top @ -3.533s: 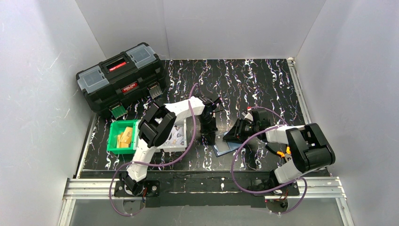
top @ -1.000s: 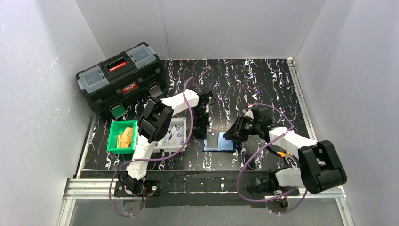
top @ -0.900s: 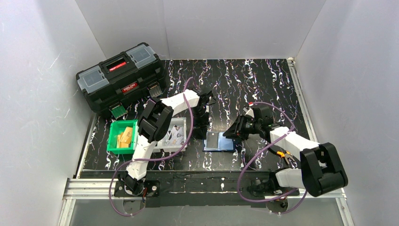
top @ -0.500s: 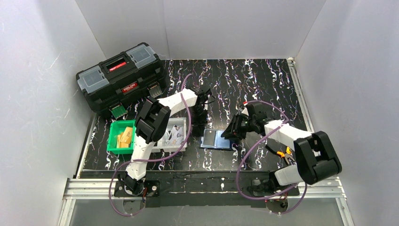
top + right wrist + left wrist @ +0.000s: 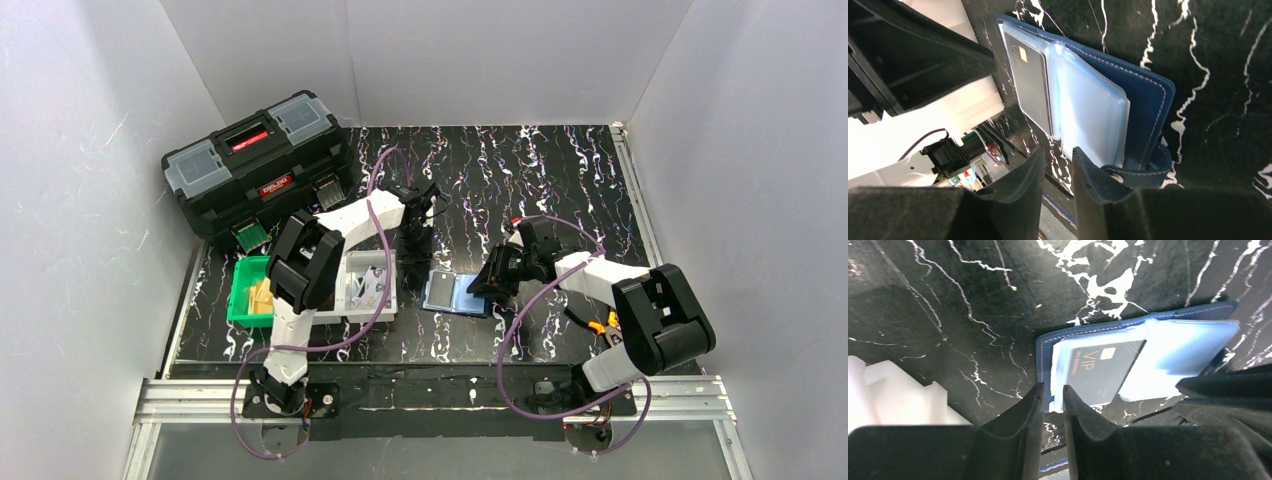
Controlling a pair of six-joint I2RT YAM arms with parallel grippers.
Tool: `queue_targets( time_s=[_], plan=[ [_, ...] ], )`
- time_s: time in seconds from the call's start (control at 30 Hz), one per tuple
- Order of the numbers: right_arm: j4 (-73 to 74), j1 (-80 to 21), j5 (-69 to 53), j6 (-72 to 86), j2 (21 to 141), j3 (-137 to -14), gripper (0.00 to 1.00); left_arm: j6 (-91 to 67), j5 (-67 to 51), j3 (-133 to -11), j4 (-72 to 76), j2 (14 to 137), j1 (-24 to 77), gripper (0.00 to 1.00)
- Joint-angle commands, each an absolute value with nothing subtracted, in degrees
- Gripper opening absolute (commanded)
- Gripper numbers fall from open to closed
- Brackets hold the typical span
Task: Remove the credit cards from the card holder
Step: Remove the credit card from the card holder.
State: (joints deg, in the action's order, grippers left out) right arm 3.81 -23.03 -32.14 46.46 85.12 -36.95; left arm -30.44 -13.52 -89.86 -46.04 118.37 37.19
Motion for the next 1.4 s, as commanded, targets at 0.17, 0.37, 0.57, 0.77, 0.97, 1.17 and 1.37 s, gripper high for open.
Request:
queue_targets(
  time_s=[0.17, 0.37, 0.57, 0.77, 0.97, 1.17, 1.37],
  plan=[
    [0.5, -23.7, -35.0, 47.5, 90.9, -42.3, 0.34, -31.6, -18.4, -84.9, -39.4, 114.3, 36.9, 0.15],
    [-2.0, -23.9, -36.5, 47.7, 95.0, -43.2, 0.32, -34.7, -20.9, -81.0, -35.4, 116.6, 37.0, 0.05],
    [-4.1, -24.3, -37.9, 48.7, 97.5, -42.8, 0.23, -38.6, -17.9, -77.4, -35.0, 119.6, 36.9, 0.0],
    [-6.4, -24.5, -39.1, 49.5, 98.9, -41.7, 0.19, -38.9, -16.7, -77.2, -35.2, 121.1, 37.1, 0.0],
    [-6.2, -25.6, -39.5, 49.6, 99.6, -43.0, 0.2, -39.3, -16.8, -77.7, -35.2, 121.7, 37.5, 0.0],
    [-6.7, -25.8, -38.8, 50.5, 99.4, -42.5, 0.11, -40.1, -15.7, -77.6, -35.5, 122.4, 37.6, 0.0],
    [-5.1, -25.8, -35.9, 50.6, 96.6, -41.0, 0.04, -40.5, -10.7, -77.4, -37.3, 123.4, 37.4, 0.0]
  ],
)
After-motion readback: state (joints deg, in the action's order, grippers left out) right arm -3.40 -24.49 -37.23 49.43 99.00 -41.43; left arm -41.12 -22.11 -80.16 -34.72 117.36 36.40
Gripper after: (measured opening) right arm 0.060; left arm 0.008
